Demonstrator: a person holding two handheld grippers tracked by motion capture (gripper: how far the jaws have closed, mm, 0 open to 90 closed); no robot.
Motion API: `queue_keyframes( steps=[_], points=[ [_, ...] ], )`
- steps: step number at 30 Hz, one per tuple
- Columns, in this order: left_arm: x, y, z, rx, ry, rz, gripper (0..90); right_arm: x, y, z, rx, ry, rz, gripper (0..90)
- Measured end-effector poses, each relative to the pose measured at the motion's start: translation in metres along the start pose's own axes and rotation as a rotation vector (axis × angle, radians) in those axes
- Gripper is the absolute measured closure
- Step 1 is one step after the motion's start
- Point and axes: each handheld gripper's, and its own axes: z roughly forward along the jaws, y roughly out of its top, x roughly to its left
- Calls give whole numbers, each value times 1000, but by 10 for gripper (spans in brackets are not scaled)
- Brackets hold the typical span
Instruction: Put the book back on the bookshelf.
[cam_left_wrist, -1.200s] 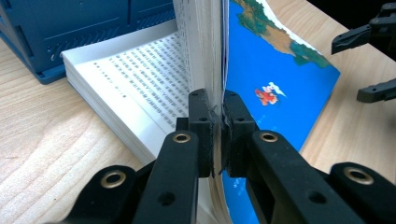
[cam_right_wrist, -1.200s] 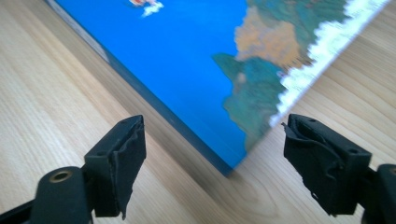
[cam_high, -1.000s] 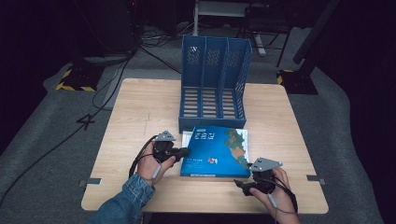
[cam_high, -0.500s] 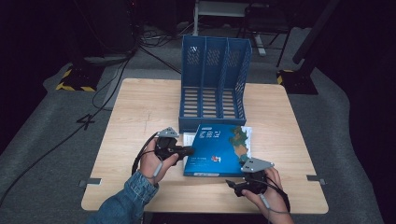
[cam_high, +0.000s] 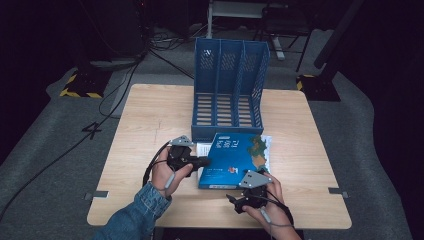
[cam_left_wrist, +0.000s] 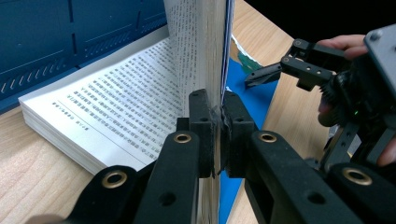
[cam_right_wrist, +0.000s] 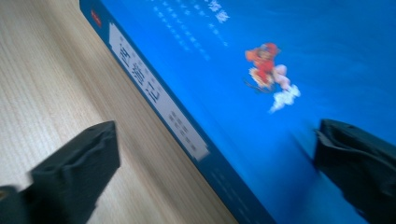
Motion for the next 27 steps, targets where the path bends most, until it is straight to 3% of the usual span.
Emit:
queue_keyframes(
  steps=[5,8,14,22,27],
  points=[
    [-3,1,1,8,-2,6,850,13,10,13,-54,-39,-12,0],
    [-4,0,2,12,2,9,850,21,16,21,-73,-78,-48,0],
    [-2,1,3,20,-3,-9,850,31,22,34,-16,-176,-161,0],
    [2,-2,6,31,2,-27,849,36,21,46,-5,-254,-240,0],
    [7,-2,7,31,22,-39,845,33,20,47,-12,-236,-240,0]
  ],
)
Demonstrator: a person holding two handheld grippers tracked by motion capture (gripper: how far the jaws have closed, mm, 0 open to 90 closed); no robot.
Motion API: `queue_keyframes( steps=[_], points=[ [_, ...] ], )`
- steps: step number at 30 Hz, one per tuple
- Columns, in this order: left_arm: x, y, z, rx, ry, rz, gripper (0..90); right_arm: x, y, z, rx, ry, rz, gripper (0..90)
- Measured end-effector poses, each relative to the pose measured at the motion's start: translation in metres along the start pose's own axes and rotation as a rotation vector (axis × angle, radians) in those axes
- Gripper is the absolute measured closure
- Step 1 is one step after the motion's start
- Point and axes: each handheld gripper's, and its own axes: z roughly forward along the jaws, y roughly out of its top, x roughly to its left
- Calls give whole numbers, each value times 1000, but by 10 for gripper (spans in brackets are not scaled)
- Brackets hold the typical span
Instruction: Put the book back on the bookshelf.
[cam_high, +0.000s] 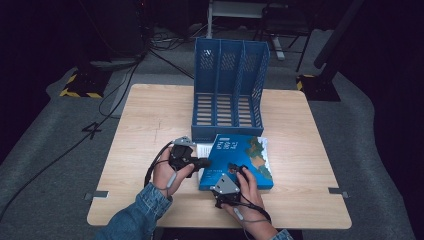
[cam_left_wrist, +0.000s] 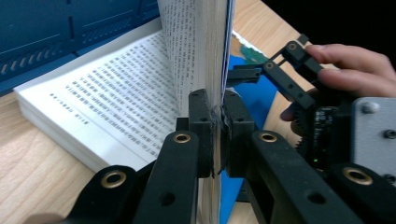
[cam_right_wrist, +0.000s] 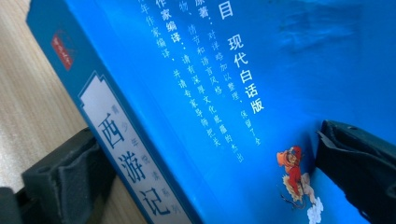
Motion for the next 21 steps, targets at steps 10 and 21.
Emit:
queue_keyframes(
  steps=[10,21],
  points=[
    [13,-8,6,-11,7,-106,798,-6,-12,3,-93,56,16,0],
    [18,-14,11,36,-48,-206,829,-3,-7,10,-142,69,-18,0]
  ],
)
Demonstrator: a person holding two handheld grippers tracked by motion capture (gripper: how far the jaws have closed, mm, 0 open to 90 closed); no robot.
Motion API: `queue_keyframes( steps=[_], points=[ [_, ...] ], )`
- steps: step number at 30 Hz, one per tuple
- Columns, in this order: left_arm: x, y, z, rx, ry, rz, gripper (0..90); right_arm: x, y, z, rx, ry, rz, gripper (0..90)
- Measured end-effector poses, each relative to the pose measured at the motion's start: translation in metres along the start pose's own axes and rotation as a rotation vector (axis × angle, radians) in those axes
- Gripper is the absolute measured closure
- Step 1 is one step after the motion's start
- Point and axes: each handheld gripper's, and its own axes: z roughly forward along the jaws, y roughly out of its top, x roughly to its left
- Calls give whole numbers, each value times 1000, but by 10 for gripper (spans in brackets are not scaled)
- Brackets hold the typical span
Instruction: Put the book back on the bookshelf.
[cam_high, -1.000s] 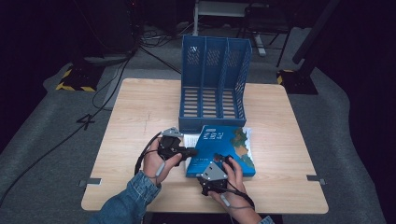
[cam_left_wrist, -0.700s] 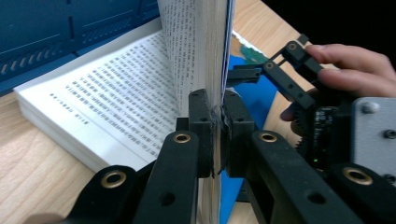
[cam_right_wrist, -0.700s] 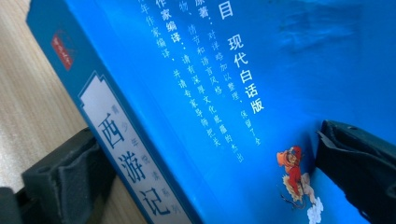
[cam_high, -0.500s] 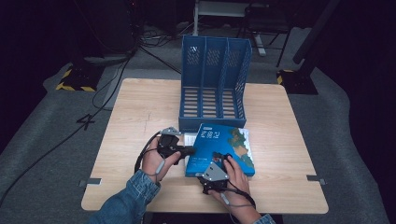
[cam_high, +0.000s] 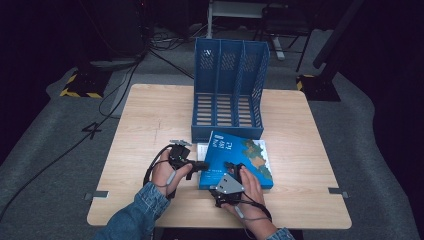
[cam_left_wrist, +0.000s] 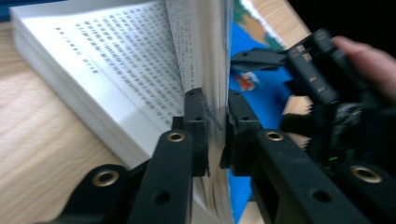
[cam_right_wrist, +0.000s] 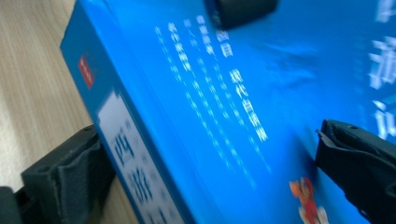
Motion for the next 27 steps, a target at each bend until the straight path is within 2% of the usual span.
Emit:
queue_keyframes(
  steps=[7,10,12,14,16,17,18,19,21,25,27],
  points=[
    [3,2,-1,-7,-40,-48,837,6,7,8,-10,-66,-51,0],
    [4,2,-1,-15,-40,-59,835,7,9,12,-17,-85,-63,0],
    [5,2,-1,-14,-33,-65,823,7,10,15,-28,-88,-65,0],
    [7,0,1,-11,-14,-51,795,6,10,18,-33,-83,-62,0],
    [6,-4,10,30,13,-26,675,4,12,20,-22,-81,-46,3],
    [4,-6,12,16,30,-24,626,3,12,22,-14,-76,-35,4],
    [3,-6,13,5,39,-14,616,2,13,23,-7,-72,-24,4],
    [1,-5,11,18,46,-9,622,1,14,23,-2,-72,-14,4],
    [0,-4,9,34,43,-31,657,1,14,25,-1,-76,-15,4],
    [6,-4,7,31,-42,-128,760,2,15,27,6,-103,-15,4],
    [8,-4,7,31,-67,-148,777,2,16,28,15,-127,-11,4]
  ],
)
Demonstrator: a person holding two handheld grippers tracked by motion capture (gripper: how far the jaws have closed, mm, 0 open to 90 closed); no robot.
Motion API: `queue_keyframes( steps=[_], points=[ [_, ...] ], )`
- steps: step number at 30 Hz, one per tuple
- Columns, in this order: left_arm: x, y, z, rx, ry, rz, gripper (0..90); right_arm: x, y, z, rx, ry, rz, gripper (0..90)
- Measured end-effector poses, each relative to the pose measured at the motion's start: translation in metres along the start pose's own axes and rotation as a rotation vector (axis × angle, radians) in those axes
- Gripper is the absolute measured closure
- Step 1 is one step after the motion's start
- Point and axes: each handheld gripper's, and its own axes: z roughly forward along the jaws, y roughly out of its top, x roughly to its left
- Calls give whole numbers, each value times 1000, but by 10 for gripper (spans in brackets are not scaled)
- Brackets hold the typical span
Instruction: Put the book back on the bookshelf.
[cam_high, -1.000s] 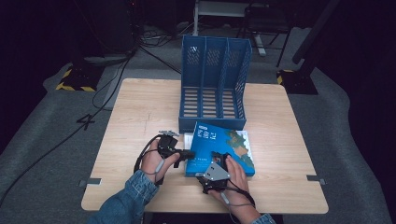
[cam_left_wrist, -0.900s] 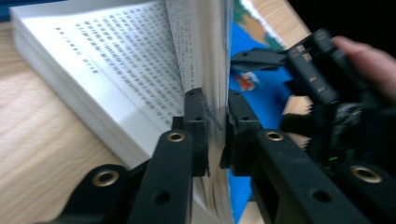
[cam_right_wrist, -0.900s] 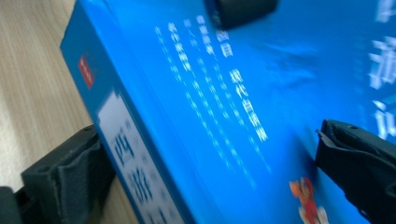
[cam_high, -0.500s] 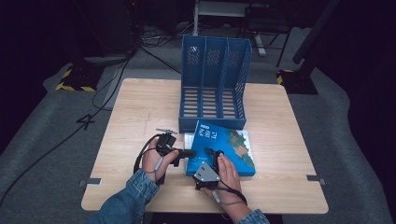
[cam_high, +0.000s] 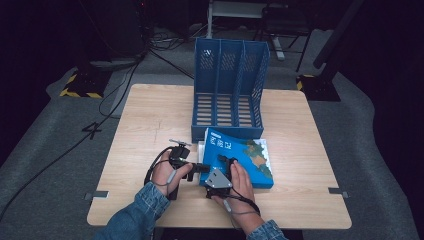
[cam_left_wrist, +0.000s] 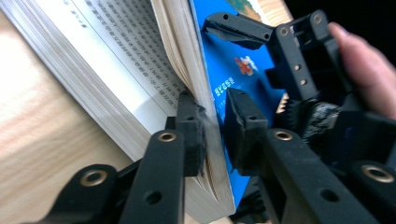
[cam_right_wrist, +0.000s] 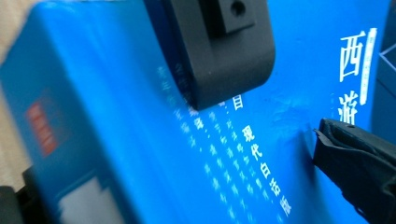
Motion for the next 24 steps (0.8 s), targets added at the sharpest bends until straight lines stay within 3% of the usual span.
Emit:
queue_keyframes(
  steps=[9,14,19,22,24],
  points=[
    [-2,0,0,-3,33,51,722,-1,1,3,17,-2,22,11],
    [-3,0,0,-22,27,78,607,-3,2,2,23,9,20,34],
    [-1,-1,-5,-53,60,107,548,-5,2,0,41,14,-47,130],
    [2,0,-8,-61,49,88,546,-5,5,-1,58,18,-105,184],
    [3,-1,-10,-71,62,97,541,-4,7,-2,68,19,-160,240]
  ],
)
